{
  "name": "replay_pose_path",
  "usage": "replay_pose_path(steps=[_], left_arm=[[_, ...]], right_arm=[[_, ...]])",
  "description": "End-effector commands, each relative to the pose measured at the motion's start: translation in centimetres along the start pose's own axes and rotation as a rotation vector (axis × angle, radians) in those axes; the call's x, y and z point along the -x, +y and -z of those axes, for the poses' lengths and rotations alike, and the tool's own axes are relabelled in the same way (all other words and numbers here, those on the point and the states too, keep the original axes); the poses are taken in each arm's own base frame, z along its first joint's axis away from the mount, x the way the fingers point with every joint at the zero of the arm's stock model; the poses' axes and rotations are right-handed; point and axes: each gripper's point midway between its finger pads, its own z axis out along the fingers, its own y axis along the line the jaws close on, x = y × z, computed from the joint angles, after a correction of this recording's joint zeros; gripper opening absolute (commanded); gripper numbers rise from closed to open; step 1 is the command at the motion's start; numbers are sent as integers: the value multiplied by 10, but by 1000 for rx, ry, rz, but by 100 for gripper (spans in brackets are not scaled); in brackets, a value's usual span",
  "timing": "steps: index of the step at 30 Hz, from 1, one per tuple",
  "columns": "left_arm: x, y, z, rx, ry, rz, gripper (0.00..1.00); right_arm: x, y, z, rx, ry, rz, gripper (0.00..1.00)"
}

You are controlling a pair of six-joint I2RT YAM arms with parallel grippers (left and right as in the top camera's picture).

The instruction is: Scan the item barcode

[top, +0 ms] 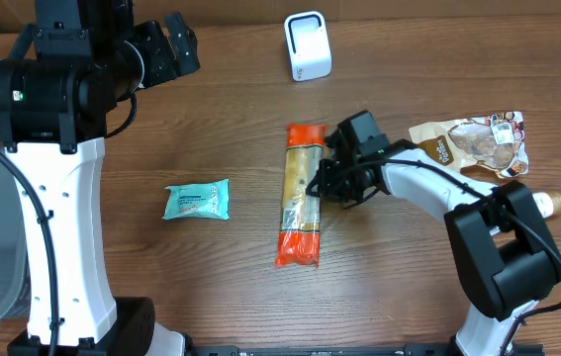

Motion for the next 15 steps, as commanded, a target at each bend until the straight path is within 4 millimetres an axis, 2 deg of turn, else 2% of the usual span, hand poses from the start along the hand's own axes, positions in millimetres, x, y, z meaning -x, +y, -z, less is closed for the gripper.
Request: replay_pose_path(steps=[1, 3, 6, 8, 11, 15], left_arm=[[3, 2, -1, 10, -8, 15, 100], [3, 2, -1, 10, -8, 15, 100], [3, 2, -1, 10, -8, 15, 100], [3, 2, -1, 10, -8, 15, 99], [3, 2, -1, 10, -8, 15, 100], [3, 2, -1, 10, -8, 15, 100]], right_arm=[[4, 33, -1, -10, -6, 197, 4], [4, 34, -3, -41, -19, 214, 15], [3, 33, -3, -43, -14, 212, 27], [3, 30, -1, -50, -8, 221, 41], [-1, 24, -1, -63, 14, 238, 56], [-6, 17, -7, -76, 45, 265, 61]])
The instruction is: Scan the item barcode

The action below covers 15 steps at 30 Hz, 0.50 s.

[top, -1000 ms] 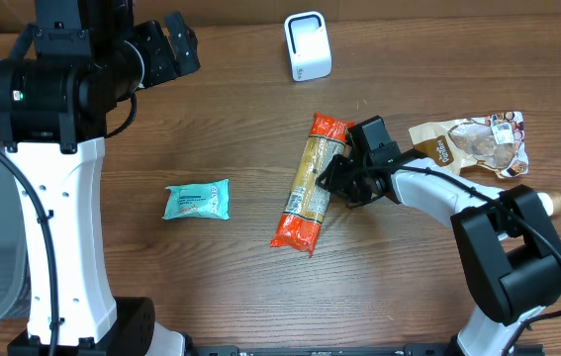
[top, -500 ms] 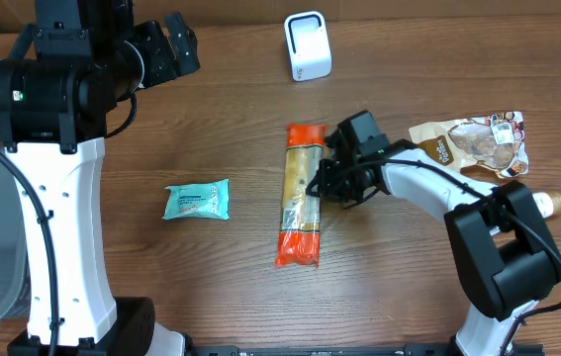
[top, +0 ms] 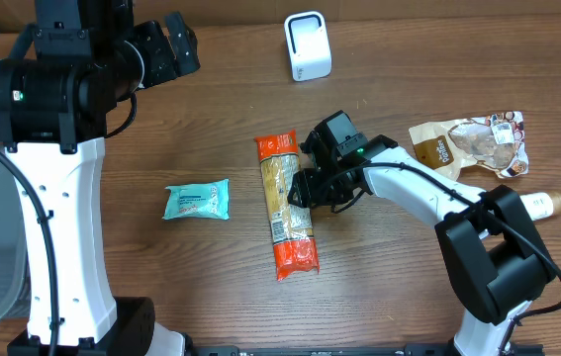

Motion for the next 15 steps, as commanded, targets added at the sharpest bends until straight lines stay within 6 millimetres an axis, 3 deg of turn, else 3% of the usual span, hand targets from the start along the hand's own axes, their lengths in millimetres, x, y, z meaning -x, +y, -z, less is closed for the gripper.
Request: replay_pose_path(steps=[1, 5, 11, 15], left_arm=[[3, 2, -1, 10, -8, 15, 99], [3, 2, -1, 10, -8, 15, 99], [3, 2, -1, 10, -8, 15, 100], [3, 2, -1, 10, -8, 15, 100]], right_arm=[[8, -2, -4, 0, -6, 50, 61], [5, -7, -20, 5, 25, 39, 60], [12, 0, -26, 37, 3, 41, 55], [16, 5, -45, 52, -7, -17, 55]])
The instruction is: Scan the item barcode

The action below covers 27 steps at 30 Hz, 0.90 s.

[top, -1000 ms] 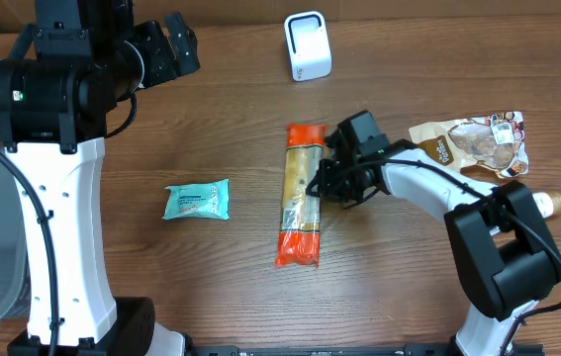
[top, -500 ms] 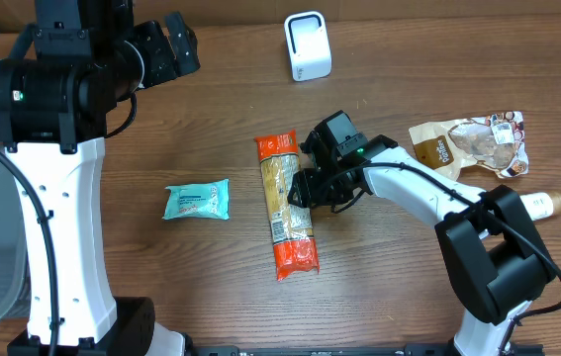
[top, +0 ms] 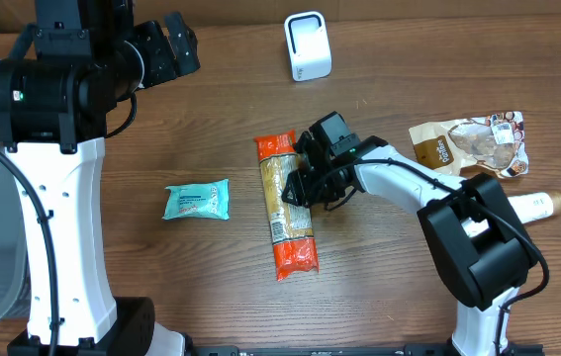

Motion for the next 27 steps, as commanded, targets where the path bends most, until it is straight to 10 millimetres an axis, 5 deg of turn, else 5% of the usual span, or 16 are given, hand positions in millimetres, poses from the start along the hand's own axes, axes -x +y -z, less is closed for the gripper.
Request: replay_pose_path(steps=[1, 7, 15, 19, 22, 27], left_arm=[[3, 2, -1, 10, -8, 15, 100], [3, 2, -1, 10, -8, 15, 99], [3, 2, -1, 10, -8, 15, 100], [3, 2, -1, 10, -8, 15, 99], [3, 2, -1, 10, -8, 15, 100], [3, 2, -1, 10, -8, 15, 99]], right_arm=[[0, 2, -23, 16, 17, -77, 55], [-3, 0, -36, 45, 40, -206, 38], [-8, 28, -40, 144, 71, -179, 6], [-8, 43, -37, 227, 90, -155, 4], [-3, 52, -26, 307, 100, -153, 4], [15, 77, 29, 475, 56, -91, 4]])
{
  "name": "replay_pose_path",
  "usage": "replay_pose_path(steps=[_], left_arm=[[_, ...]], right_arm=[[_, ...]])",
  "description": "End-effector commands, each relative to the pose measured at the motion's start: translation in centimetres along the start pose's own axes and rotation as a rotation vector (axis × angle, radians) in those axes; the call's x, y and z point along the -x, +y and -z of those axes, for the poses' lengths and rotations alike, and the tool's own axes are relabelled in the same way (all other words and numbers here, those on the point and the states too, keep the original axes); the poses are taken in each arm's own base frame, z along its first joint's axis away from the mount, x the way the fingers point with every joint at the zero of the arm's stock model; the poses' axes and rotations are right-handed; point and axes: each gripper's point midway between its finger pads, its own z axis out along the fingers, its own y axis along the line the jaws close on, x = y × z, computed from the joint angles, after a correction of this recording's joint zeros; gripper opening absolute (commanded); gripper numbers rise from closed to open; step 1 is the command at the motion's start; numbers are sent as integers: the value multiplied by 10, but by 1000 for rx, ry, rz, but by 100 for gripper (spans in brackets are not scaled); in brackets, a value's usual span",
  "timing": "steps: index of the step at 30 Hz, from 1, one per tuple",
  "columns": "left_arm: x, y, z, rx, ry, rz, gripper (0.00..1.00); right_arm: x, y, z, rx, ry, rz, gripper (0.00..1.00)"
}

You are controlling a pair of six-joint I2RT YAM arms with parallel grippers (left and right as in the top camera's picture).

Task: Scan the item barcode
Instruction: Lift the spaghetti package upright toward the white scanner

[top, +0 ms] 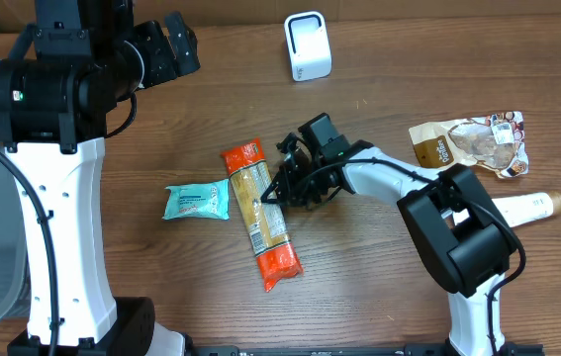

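Observation:
A long pasta packet (260, 218) with orange ends and a clear middle lies tilted on the wooden table, its top end leaning left. My right gripper (274, 190) is low against the packet's right edge, about halfway along it. Whether its fingers clamp the packet or only press on it is hidden by the wrist. The white barcode scanner (307, 46) stands at the back of the table, well beyond the packet. My left gripper (180, 44) hangs high at the back left, open and empty.
A teal wipe packet (197, 200) lies just left of the pasta packet. At the right are a brown snack bag (468, 143) and a white bottle (529, 206). A grey basket sits at the left edge.
The right gripper has moved left, and the pasta packet with it. The packet now leans more, with its top end close to the teal packet. The left arm is unchanged.
The pasta packet first lay nearly straight at the table's middle with my right gripper at its right edge. At each later moment both stood further left, the packet turning more. It now lies beside the teal packet. The left arm has stayed put.

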Motion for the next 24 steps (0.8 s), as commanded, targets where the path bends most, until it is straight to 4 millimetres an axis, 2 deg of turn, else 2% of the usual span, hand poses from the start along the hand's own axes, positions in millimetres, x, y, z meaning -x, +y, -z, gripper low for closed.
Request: replay_pose_path(steps=[1, 5, 8, 9, 12, 16, 17, 19, 24], left_arm=[[3, 2, -1, 10, -8, 15, 100], [3, 2, -1, 10, -8, 15, 100], [3, 2, -1, 10, -8, 15, 100], [3, 2, -1, 10, -8, 15, 100], [3, 2, -1, 10, -8, 15, 100], [3, 2, -1, 10, -8, 15, 100], [3, 2, -1, 10, -8, 15, 100], [3, 2, -1, 10, -8, 15, 100], [3, 2, -1, 10, -8, 15, 100]], right_arm=[[6, 52, 49, 193, -14, 86, 4], [8, 89, 95, 302, -55, 166, 4], [5, 109, 122, 359, -78, 211, 4], [3, 119, 139, 390, -94, 239, 4], [0, 134, 166, 435, -119, 273, 4], [-2, 147, 199, 486, -153, 301, 4], [-1, 153, 215, 506, -178, 311, 4], [1, 156, 232, 517, -211, 326, 4], [8, 153, 255, 509, -274, 308, 4]])
